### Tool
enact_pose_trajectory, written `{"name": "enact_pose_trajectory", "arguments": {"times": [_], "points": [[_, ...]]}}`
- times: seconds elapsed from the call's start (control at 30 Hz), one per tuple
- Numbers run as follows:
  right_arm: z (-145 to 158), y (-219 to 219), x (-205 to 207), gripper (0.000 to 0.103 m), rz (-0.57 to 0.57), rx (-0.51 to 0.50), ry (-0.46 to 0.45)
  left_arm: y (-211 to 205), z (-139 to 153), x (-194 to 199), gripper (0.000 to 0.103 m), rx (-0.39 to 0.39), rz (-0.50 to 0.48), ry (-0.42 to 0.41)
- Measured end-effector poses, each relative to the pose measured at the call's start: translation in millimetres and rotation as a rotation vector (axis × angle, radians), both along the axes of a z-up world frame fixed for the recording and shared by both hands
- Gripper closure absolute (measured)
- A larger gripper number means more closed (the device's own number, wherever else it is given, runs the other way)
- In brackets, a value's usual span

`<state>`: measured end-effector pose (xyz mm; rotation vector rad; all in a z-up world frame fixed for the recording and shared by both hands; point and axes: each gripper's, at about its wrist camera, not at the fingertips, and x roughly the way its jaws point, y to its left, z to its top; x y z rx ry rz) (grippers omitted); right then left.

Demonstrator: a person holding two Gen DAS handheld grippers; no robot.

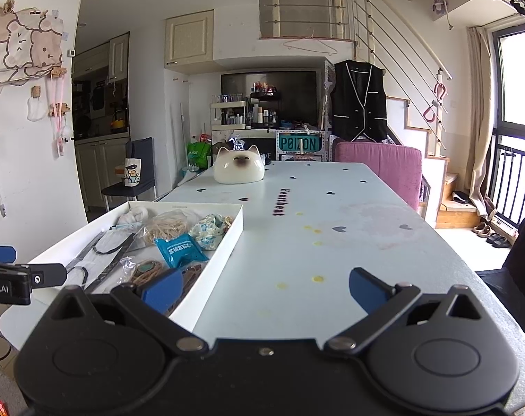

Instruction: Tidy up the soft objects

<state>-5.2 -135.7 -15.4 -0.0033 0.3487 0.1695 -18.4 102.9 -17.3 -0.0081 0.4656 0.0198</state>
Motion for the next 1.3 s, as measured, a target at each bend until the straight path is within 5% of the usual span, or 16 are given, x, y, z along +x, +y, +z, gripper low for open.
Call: {"name": "enact_pose_trajectory", "arguments": {"times": [1.3], "points": [[-1.0, -0.5, -0.2, 0.000, -0.001, 0.002, 0.000, 0.4, -2.8, 0.2, 0.000, 0.005, 0.005, 0.006]]}}
